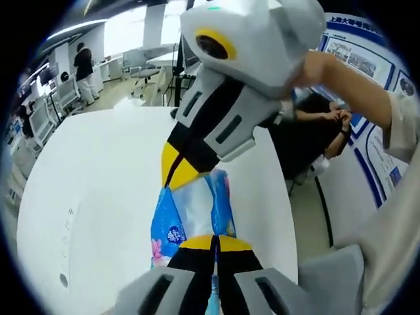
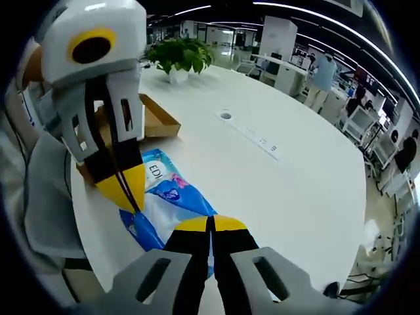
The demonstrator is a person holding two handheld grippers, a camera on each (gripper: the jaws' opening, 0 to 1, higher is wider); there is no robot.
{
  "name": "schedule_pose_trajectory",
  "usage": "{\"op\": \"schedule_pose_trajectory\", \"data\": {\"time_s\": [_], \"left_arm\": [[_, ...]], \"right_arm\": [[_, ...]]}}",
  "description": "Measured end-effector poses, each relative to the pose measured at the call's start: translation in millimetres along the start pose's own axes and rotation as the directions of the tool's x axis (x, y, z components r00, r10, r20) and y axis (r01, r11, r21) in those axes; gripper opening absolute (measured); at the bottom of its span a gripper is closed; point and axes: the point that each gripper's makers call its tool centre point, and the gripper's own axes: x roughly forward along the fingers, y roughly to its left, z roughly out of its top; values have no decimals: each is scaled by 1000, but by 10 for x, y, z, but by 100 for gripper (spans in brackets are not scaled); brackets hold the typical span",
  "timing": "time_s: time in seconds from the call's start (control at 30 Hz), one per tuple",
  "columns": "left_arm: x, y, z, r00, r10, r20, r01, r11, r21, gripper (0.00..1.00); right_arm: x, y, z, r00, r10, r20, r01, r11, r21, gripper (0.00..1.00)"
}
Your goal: Operate the shoe box by opening the lid, removing the specified soft item, and placing it in the target area until the item is outside and the box remains undamaged.
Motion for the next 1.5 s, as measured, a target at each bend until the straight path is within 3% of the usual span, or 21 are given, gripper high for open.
{"op": "schedule_pose_trajectory", "data": {"time_s": [0.77,1.1,1.37,1.5], "left_arm": [[580,165,141,998,-56,-8,55,998,-20,0],[846,169,-44,998,-53,-39,52,998,-19,0],[939,149,-190,997,-53,-57,51,998,-30,0],[947,148,-184,997,-49,-52,48,998,-28,0]], "right_arm": [[117,-281,-481,995,-54,-80,58,997,44,0],[325,-240,-686,991,-39,-130,44,999,30,0],[465,-207,-784,988,-20,-153,22,1000,13,0],[467,-239,-822,987,-23,-157,23,1000,2,0]]}}
